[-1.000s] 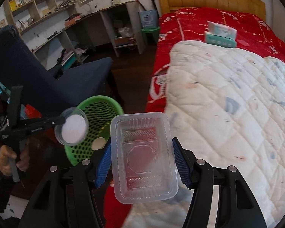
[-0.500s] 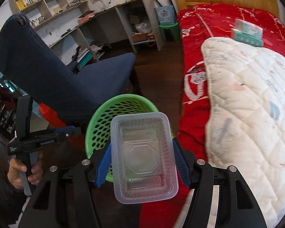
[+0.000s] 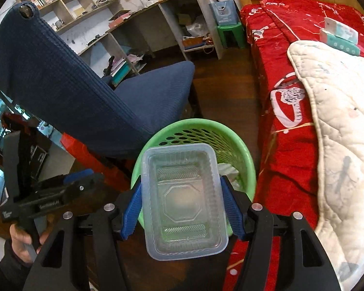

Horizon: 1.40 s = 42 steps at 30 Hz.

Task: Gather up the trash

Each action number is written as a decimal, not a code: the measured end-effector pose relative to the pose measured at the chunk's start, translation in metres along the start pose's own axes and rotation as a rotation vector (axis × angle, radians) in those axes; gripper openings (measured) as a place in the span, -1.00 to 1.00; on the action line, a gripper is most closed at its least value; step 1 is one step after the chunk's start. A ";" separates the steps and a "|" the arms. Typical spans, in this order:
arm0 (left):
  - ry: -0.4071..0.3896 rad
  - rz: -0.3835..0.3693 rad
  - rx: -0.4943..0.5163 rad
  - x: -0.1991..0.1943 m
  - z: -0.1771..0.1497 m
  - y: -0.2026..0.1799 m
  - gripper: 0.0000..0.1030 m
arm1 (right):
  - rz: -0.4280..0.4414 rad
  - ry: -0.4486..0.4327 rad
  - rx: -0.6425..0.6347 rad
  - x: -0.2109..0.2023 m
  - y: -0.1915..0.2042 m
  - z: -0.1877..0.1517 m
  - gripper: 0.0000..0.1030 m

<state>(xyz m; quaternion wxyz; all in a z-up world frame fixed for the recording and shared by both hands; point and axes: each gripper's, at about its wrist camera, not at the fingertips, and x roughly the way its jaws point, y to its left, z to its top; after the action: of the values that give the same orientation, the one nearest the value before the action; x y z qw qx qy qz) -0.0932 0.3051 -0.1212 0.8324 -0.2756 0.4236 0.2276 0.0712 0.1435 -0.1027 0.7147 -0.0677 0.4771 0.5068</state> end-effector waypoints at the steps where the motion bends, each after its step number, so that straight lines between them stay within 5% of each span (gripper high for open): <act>1: -0.001 -0.001 0.000 -0.001 0.001 0.001 0.13 | 0.001 -0.001 0.000 0.002 0.002 0.000 0.15; 8: -0.008 0.001 0.011 -0.003 -0.001 -0.003 0.20 | 0.011 -0.016 0.019 0.009 0.003 0.003 0.39; 23: -0.056 0.019 0.065 -0.019 0.003 -0.029 0.44 | -0.088 -0.041 -0.053 -0.022 0.006 -0.013 0.46; 32: -0.108 0.025 0.115 -0.033 0.009 -0.060 0.70 | -0.225 -0.082 -0.015 -0.060 -0.010 -0.031 0.64; 42: -0.172 -0.035 0.267 -0.049 0.006 -0.137 0.87 | -0.399 -0.170 0.114 -0.126 -0.046 -0.062 0.82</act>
<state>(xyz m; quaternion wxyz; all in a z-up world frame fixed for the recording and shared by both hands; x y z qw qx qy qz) -0.0323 0.1997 -0.0409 0.8986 -0.1494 0.3724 0.1775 0.0661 0.0026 -0.0594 0.8412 -0.0775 0.4203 0.3314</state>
